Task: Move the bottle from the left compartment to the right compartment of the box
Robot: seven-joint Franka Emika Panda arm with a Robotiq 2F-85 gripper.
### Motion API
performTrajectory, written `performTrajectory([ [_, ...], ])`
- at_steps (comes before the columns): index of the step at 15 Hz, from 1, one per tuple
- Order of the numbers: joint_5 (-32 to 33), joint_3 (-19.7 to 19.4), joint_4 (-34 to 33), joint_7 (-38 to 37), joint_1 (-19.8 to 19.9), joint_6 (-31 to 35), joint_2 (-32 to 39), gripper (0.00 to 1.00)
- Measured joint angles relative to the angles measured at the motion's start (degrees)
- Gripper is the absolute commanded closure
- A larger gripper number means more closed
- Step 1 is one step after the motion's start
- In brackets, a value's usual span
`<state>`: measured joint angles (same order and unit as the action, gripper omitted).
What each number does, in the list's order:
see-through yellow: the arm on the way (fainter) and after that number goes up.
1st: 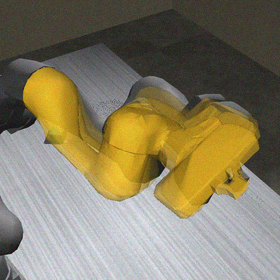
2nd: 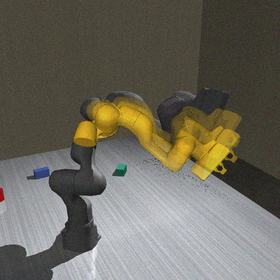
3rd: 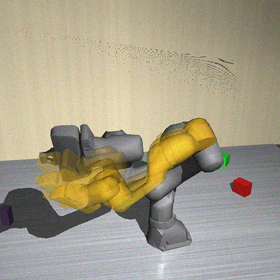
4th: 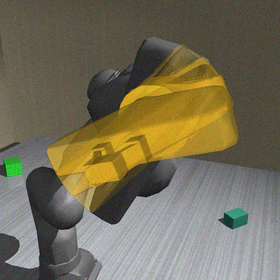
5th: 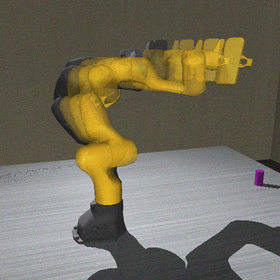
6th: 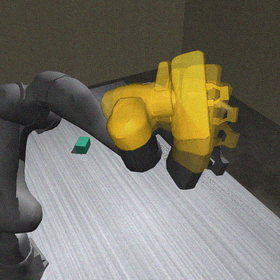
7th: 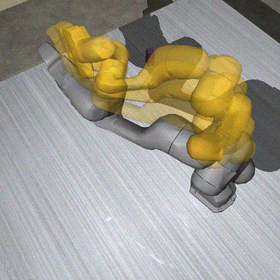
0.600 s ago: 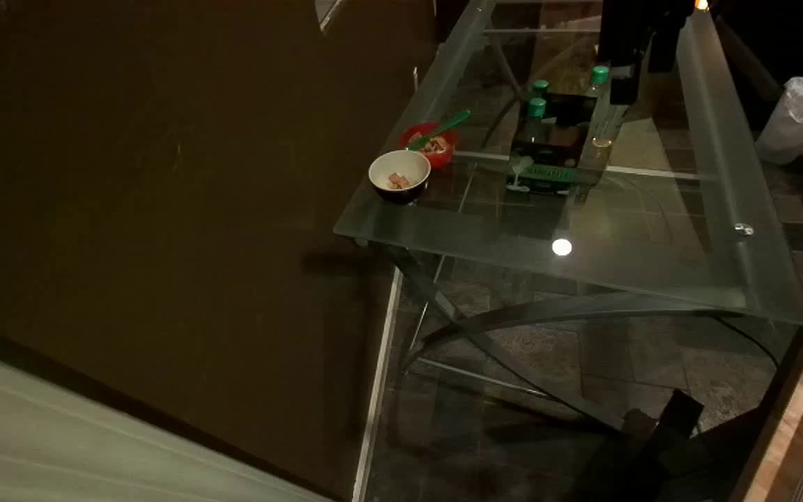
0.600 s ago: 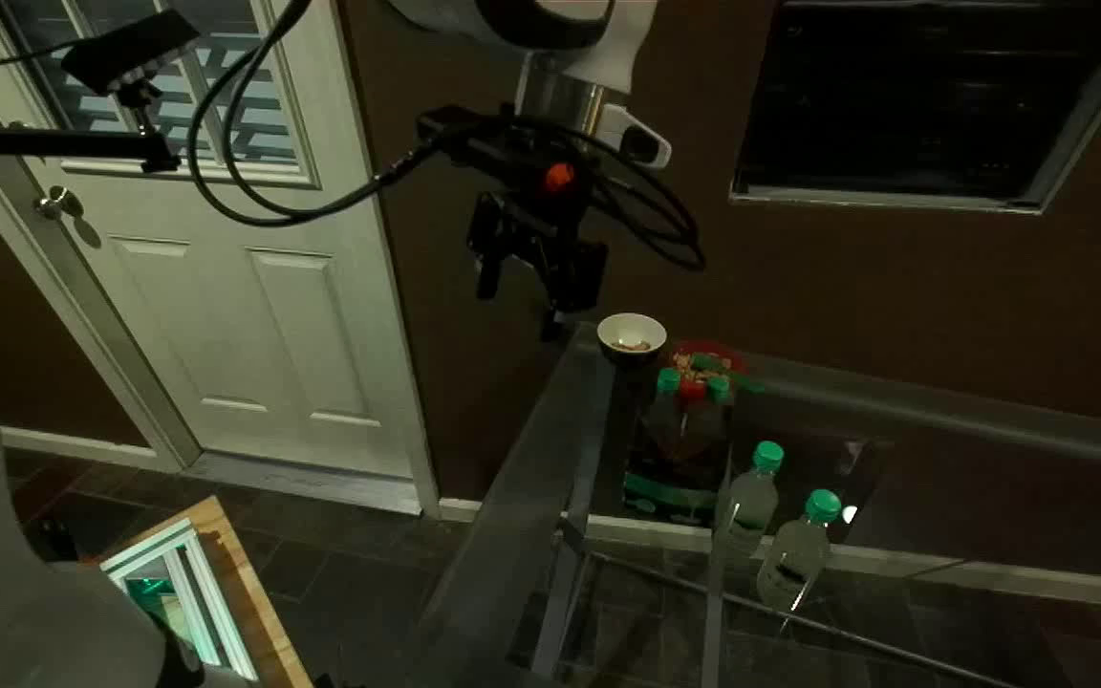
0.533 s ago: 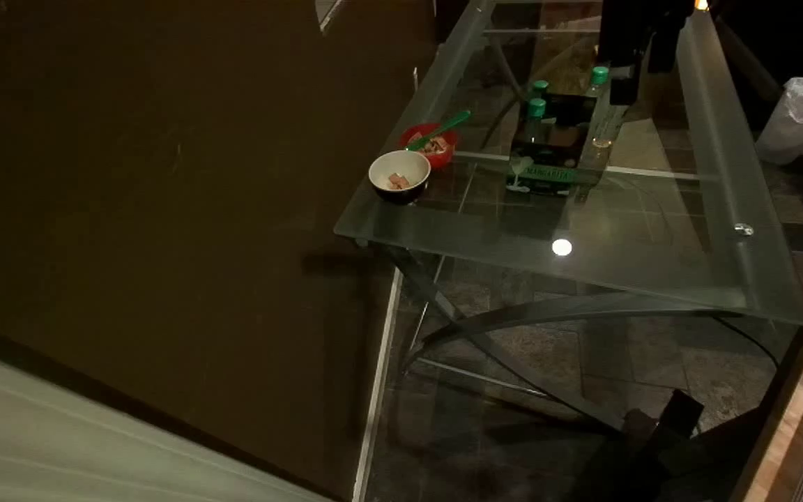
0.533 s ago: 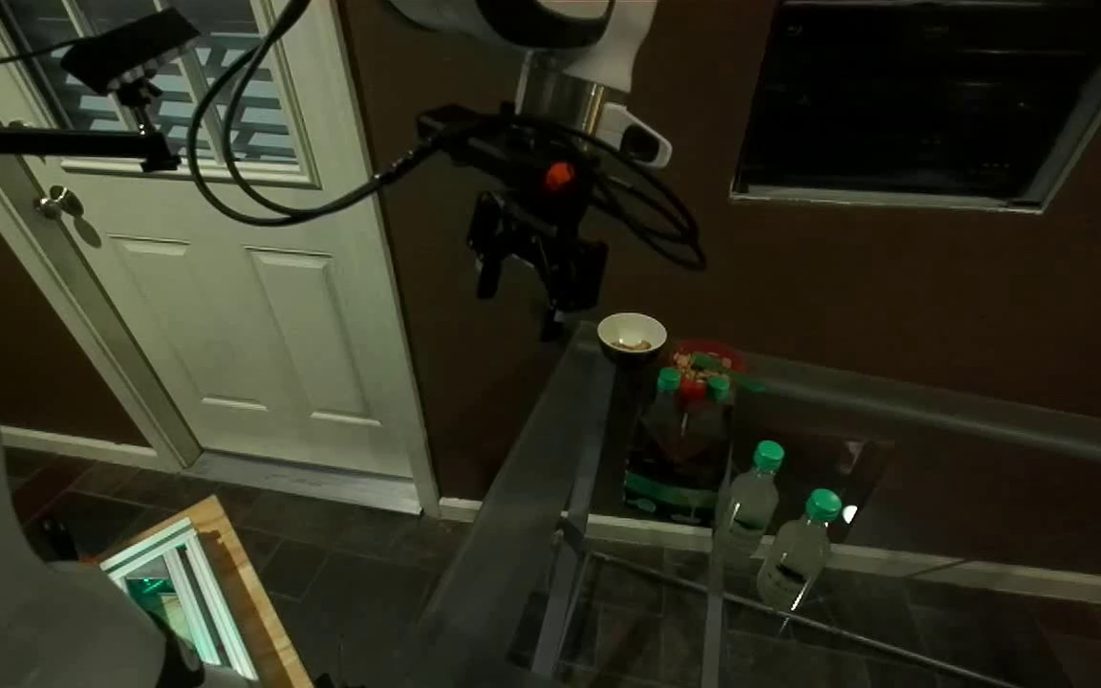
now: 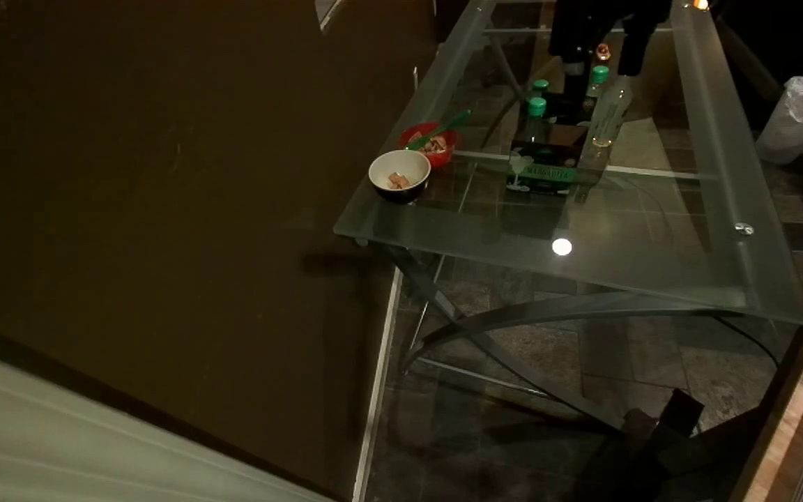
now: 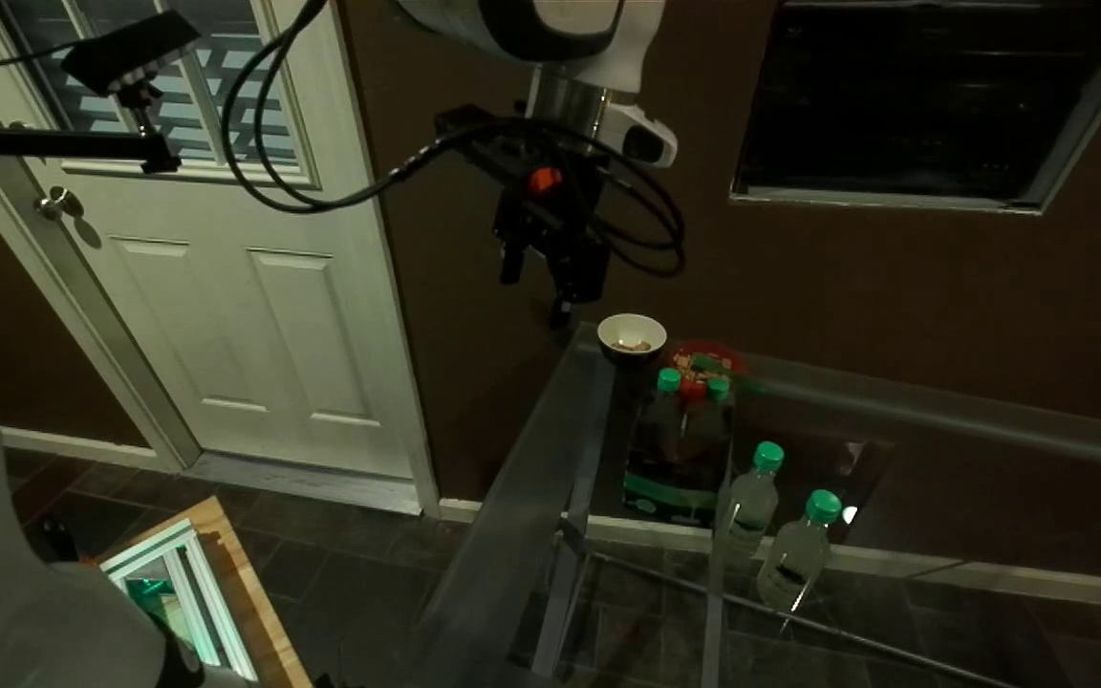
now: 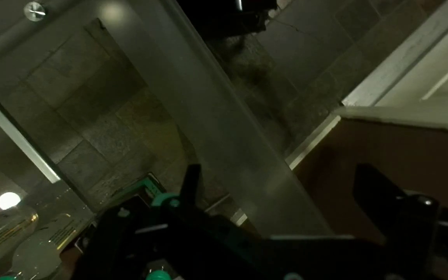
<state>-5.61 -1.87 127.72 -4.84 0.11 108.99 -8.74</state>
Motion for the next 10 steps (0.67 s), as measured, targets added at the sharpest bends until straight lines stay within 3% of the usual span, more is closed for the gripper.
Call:
performTrajectory([
  [4,-3.35,0.13,-1.65,-8.92,0.18,8.03,4.39,0.00],
  [10,-3.41,-0.27,-1.52,-22.81,1.26,21.06,8.42,0.00],
])
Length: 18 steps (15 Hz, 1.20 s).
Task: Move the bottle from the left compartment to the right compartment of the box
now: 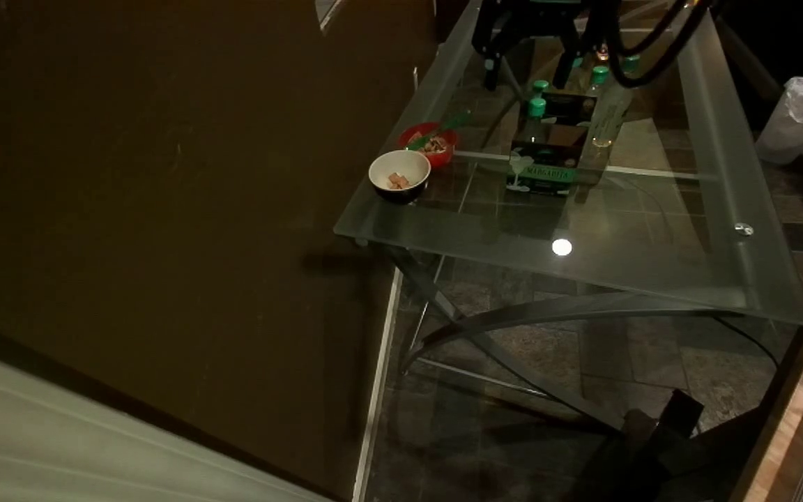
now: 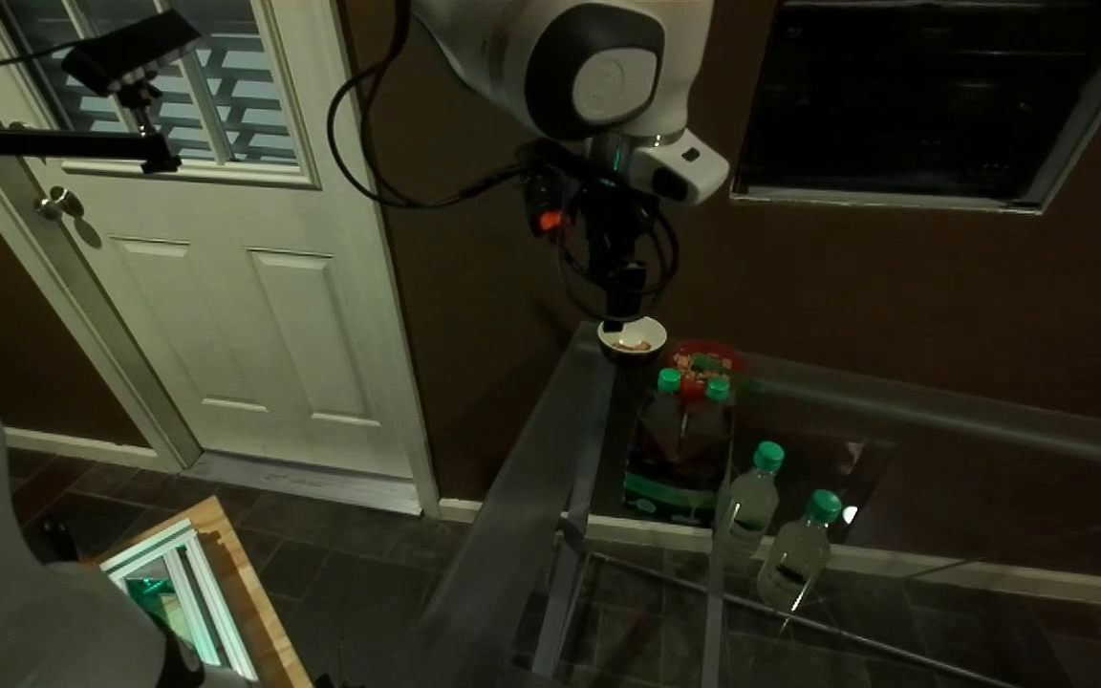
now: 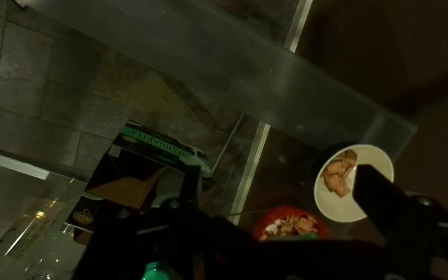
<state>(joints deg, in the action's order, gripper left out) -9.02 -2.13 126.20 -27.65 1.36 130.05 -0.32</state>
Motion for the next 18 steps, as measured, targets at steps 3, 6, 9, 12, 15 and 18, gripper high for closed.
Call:
performTrajectory([
  [3,0.85,-0.24,0.49,-8.27,0.07,6.73,2.07,0.00],
  [6,4.46,-0.87,1.15,-18.14,0.07,11.94,3.82,0.00],
  [9,7.16,-1.42,1.27,-22.45,0.06,13.07,4.74,0.00],
  [12,7.15,-1.35,1.16,-22.36,0.01,13.07,4.71,0.00],
  [15,7.15,-1.40,1.13,-21.53,0.01,11.83,4.99,0.00],
  [18,7.04,-1.76,0.87,-21.37,0.09,9.29,6.10,0.00],
])
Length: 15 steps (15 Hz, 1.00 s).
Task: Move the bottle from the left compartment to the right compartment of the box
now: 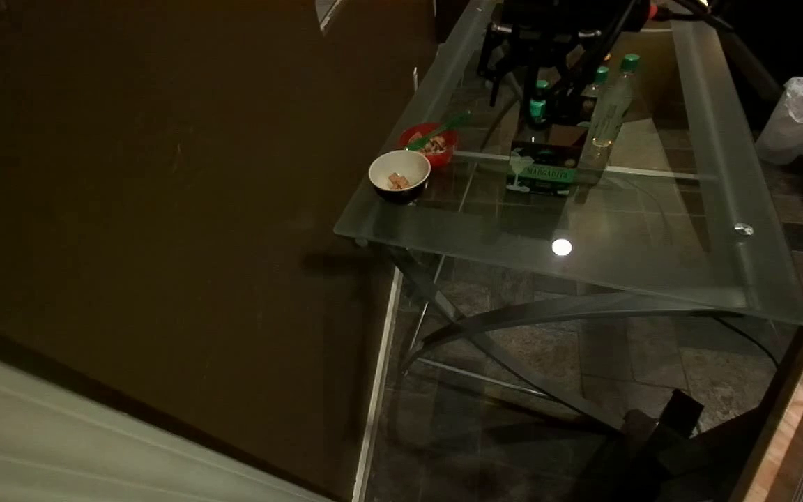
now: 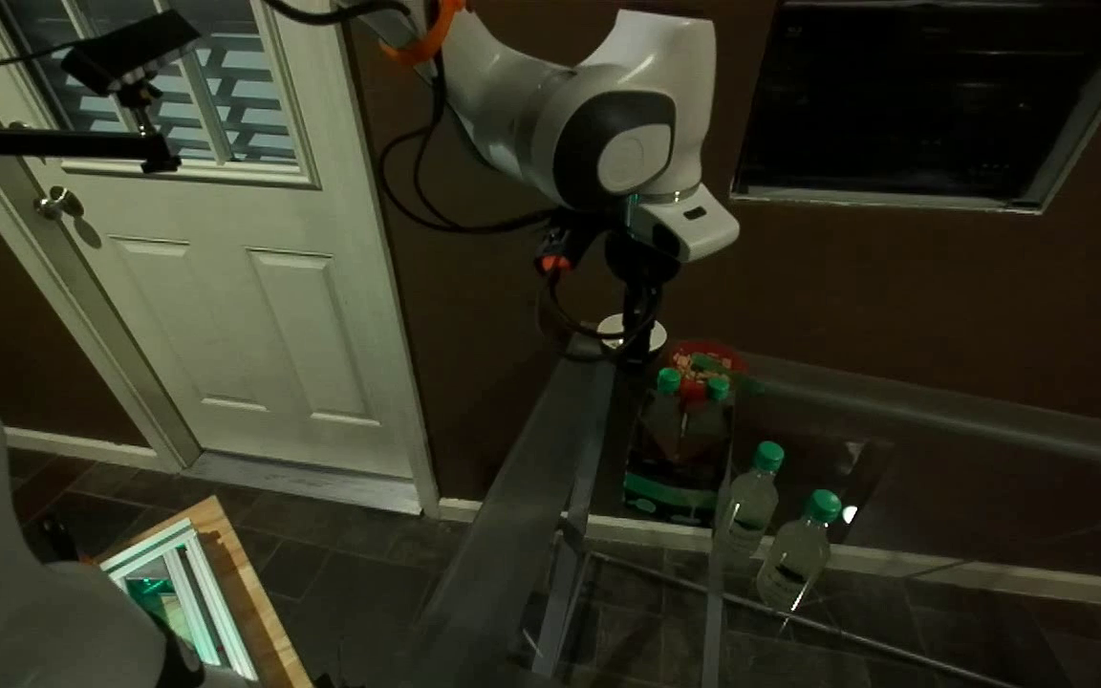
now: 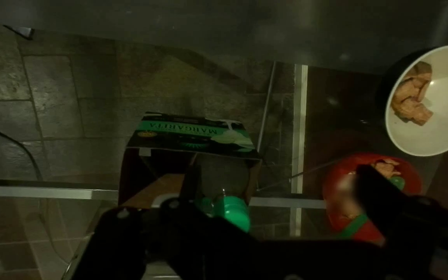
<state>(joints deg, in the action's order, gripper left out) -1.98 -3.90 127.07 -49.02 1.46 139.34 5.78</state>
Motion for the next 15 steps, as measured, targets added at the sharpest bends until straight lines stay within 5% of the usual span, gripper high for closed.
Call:
performTrajectory([
  [9,0.02,-2.69,-2.99,-1.14,0.48,-0.42,3.37,0.02],
  [15,0.09,-3.28,-5.88,-2.75,0.47,-0.84,6.55,0.37],
])
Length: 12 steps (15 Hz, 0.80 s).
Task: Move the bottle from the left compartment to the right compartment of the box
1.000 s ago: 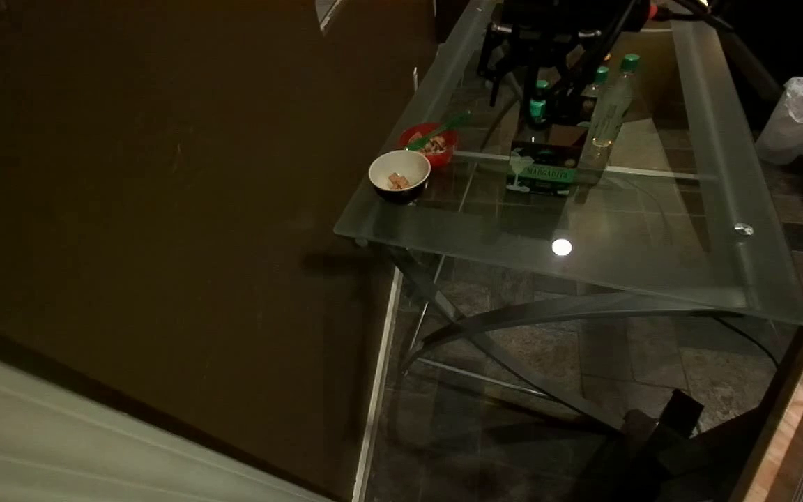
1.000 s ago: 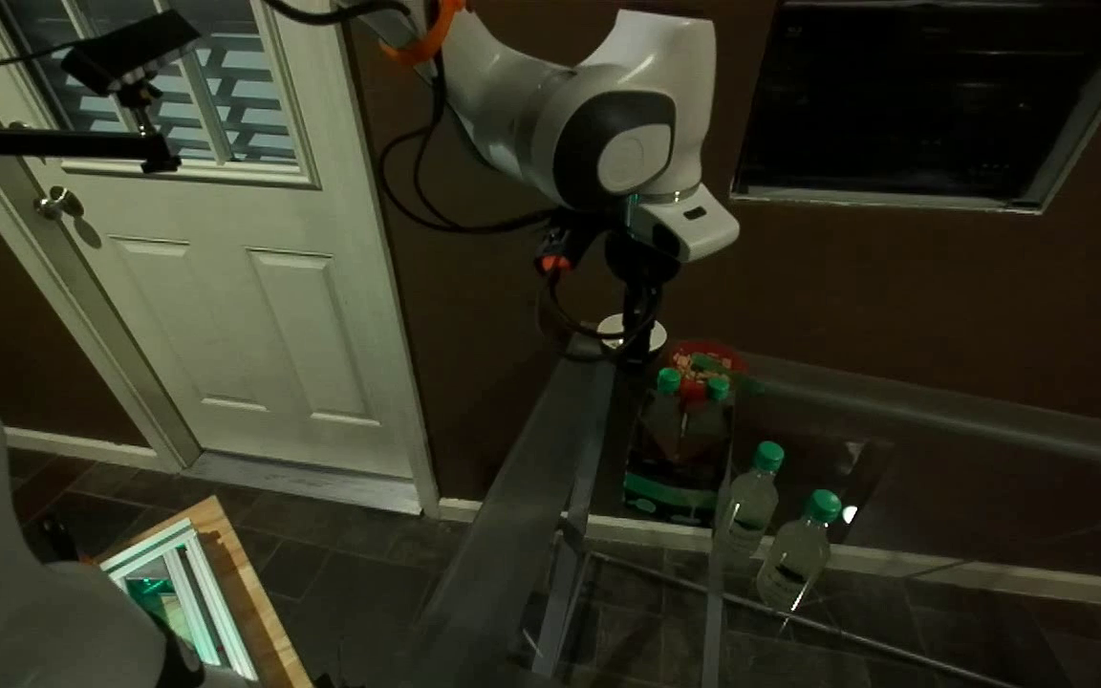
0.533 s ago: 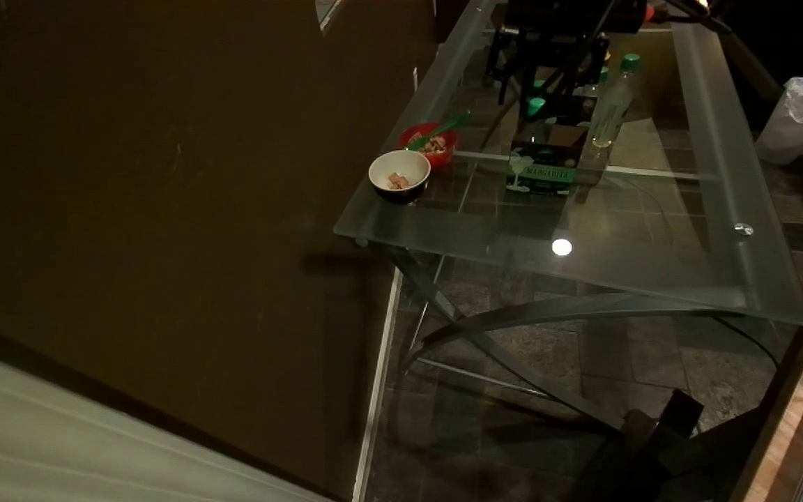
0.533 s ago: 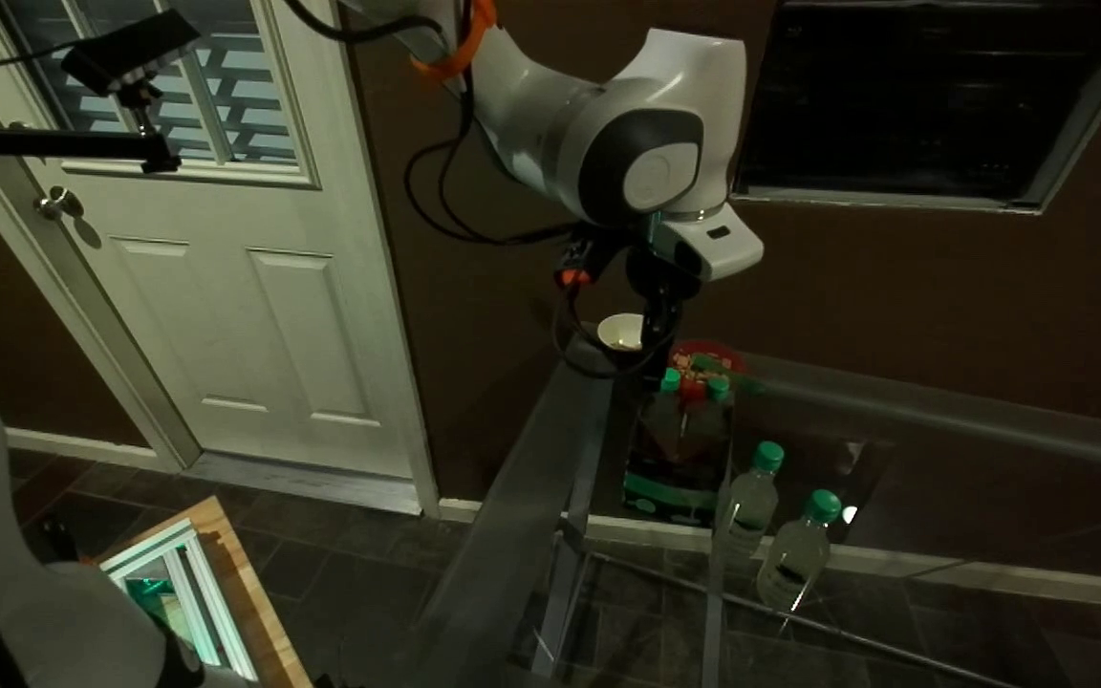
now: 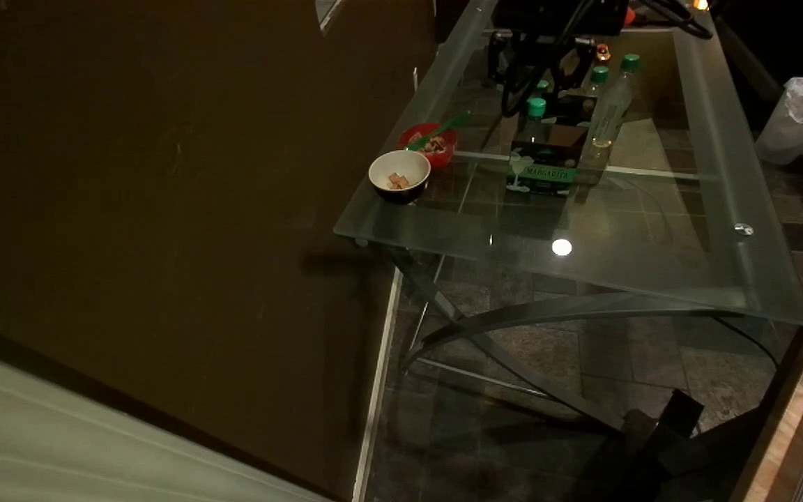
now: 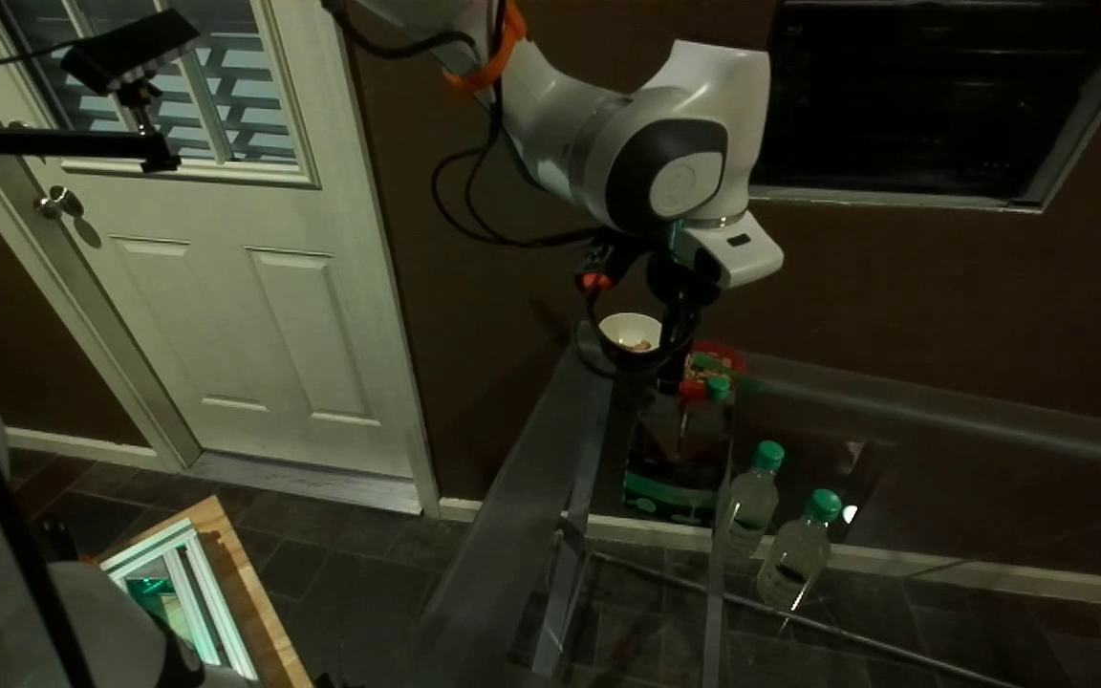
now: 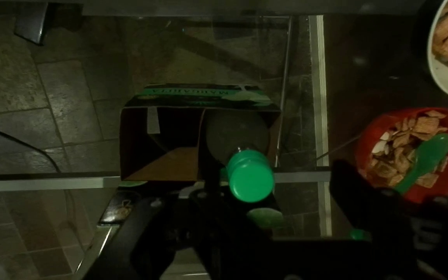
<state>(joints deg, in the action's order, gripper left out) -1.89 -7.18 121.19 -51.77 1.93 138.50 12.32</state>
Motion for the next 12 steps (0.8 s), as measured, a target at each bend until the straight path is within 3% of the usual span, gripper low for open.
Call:
performTrajectory([
  [1,0.00,-0.05,-0.42,-0.21,0.00,-0.29,0.58,0.46],
  [2,0.00,-0.09,-0.79,-0.34,-0.01,-0.48,1.13,0.62],
  [7,0.00,-0.22,-2.17,-0.90,-0.09,-2.19,2.67,0.95],
  [8,0.00,-0.23,-2.19,-1.01,-0.13,-2.55,2.67,0.91],
  [12,0.43,-0.27,-2.17,-2.74,-0.62,-4.27,2.27,0.91],
])
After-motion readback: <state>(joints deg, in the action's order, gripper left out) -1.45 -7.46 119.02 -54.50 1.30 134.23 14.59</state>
